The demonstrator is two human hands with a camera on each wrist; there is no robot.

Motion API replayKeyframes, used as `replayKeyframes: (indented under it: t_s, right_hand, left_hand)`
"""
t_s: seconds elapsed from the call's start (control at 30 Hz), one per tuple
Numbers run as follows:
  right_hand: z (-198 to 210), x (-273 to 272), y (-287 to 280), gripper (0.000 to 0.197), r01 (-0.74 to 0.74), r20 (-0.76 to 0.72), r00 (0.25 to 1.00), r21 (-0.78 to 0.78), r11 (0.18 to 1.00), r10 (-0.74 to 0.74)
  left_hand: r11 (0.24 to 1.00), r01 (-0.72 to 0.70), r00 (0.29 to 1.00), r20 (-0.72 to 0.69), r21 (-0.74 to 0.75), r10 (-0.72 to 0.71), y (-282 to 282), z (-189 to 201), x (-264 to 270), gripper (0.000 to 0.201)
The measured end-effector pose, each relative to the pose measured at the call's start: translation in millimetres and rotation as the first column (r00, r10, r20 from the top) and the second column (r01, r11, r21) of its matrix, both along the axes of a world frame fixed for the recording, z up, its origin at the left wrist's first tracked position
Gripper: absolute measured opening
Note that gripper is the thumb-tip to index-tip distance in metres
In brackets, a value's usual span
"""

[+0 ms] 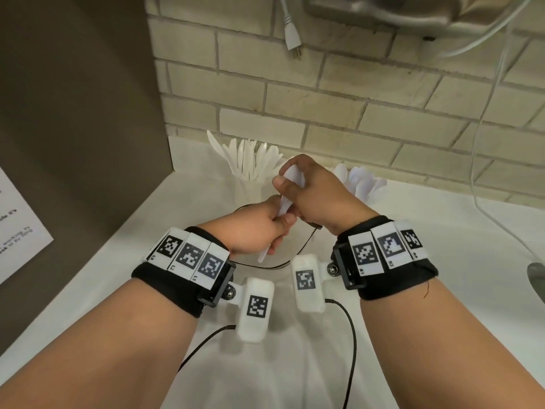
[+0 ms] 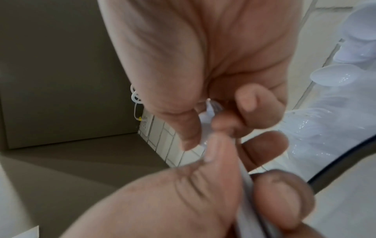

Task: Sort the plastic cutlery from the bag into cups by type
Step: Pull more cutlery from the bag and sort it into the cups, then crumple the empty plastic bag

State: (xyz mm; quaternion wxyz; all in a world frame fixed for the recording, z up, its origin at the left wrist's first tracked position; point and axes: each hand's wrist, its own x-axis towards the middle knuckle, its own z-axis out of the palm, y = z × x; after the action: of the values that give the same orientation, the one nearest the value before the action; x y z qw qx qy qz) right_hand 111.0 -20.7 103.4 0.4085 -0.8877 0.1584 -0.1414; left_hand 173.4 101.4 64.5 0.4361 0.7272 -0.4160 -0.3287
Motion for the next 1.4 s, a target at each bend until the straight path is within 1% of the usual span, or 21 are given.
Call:
replayKeyframes:
  t_s: [0.07,0.17,0.23,0.3,0.4,0.5,0.57,0.63,0.73,0.8,0.87,0.97,1.03,1.07,1.13,1.17,1.2,1.27,1.3,1.33,1.4]
  right_hand:
    - [0,-1,-5,0.02,0.043,0.028,0.999,-0.016,0.999,-0.043]
    - [14,-11,-25,0.017,0.156,0.098,0.984,-0.044,0.987,-0.151]
    - [27,-24,-45,0.02,0.263,0.192,0.951,-0.1,0.96,-0.241]
    - [39,-38,-66,0.026,0.393,0.293,0.897,-0.191,0.899,-0.33]
    - [44,-49,-96,0.03,0.538,0.405,0.812,-0.243,0.807,-0.42]
    - [32,-43,-120,0.028,0.601,0.475,0.761,-0.264,0.754,-0.441]
    - [20,-34,-130,0.027,0.595,0.477,0.766,-0.272,0.756,-0.431]
    - [7,-23,-135,0.026,0.569,0.436,0.795,-0.295,0.767,-0.422]
    - [-14,-8,-135,0.026,0.522,0.294,0.849,-0.334,0.785,-0.44]
    - [-30,0,-134,0.032,0.486,0.122,0.859,-0.506,0.713,-0.498]
    - [-43,4,-132,0.041,0.359,-0.064,0.825,-0.708,0.609,-0.561]
    - [-55,7,-131,0.05,0.215,-0.203,0.788,-0.793,0.57,-0.58]
    - [-51,8,-128,0.052,0.24,-0.185,0.798,-0.776,0.584,-0.573]
    - [-45,6,-125,0.053,0.28,-0.142,0.809,-0.759,0.587,-0.571]
    - [-33,2,-114,0.053,0.388,-0.016,0.832,-0.697,0.603,-0.554]
    - [-28,-1,-106,0.052,0.431,0.041,0.848,-0.633,0.643,-0.528]
    - [-23,-5,-95,0.051,0.452,0.087,0.871,-0.529,0.718,-0.484]
    - [-17,-15,-67,0.043,0.402,0.135,0.915,-0.211,0.891,-0.381]
    - [-17,-19,-52,0.038,0.341,0.119,0.935,-0.047,0.939,-0.333]
    - [-19,-23,-36,0.035,0.279,0.07,0.956,0.064,0.958,-0.283]
    - [-29,-24,-13,0.047,0.189,-0.021,0.982,0.206,0.96,-0.189]
  left_hand:
    - [0.999,-0.033,0.999,0.026,0.009,0.033,0,2,3,0.016]
    - [0.975,-0.221,0.932,0.291,-0.014,0.215,4,8,17,0.035]
    - [0.96,-0.279,0.885,0.387,-0.003,0.258,11,6,27,0.04]
    - [0.958,-0.23,0.877,0.463,0.17,0.129,19,-1,32,0.06]
    - [0.875,-0.111,0.847,0.505,0.471,-0.164,22,-13,26,0.087]
    - [0.801,-0.081,0.819,0.497,0.594,-0.286,17,-26,16,0.097]
    - [0.793,-0.117,0.785,0.545,0.598,-0.296,11,-33,11,0.092]
    - [0.808,-0.154,0.763,0.588,0.569,-0.268,3,-37,8,0.078]
    - [0.827,-0.189,0.745,0.626,0.53,-0.231,-8,-39,8,0.051]
    - [0.841,-0.207,0.741,0.641,0.5,-0.199,-13,-39,10,0.038]
    - [0.861,-0.229,0.767,0.629,0.454,-0.128,-15,-40,14,0.035]
    - [0.914,-0.269,0.828,0.557,0.303,0.059,-12,-38,19,0.028]
    - [0.929,-0.322,0.871,0.442,0.182,0.215,-7,-36,25,0.028]
    - [0.926,-0.357,0.893,0.337,0.124,0.299,-2,-36,28,0.029]
    - [0.891,-0.453,0.891,-0.008,0.02,0.453,6,-37,33,0.023]
    - [0.859,-0.512,0.847,-0.176,-0.017,0.501,9,-36,34,0.017]
    - [0.827,-0.561,0.795,-0.307,-0.044,0.523,12,-35,34,0.012]
    - [0.782,-0.619,0.7,-0.501,-0.071,0.509,14,-30,33,0.01]
    - [0.773,-0.63,0.666,-0.569,-0.082,0.483,14,-27,32,0.012]
    - [0.769,-0.632,0.644,-0.618,-0.097,0.451,14,-25,29,0.015]
    - [0.779,-0.612,0.637,-0.669,-0.137,0.383,13,-24,25,0.027]
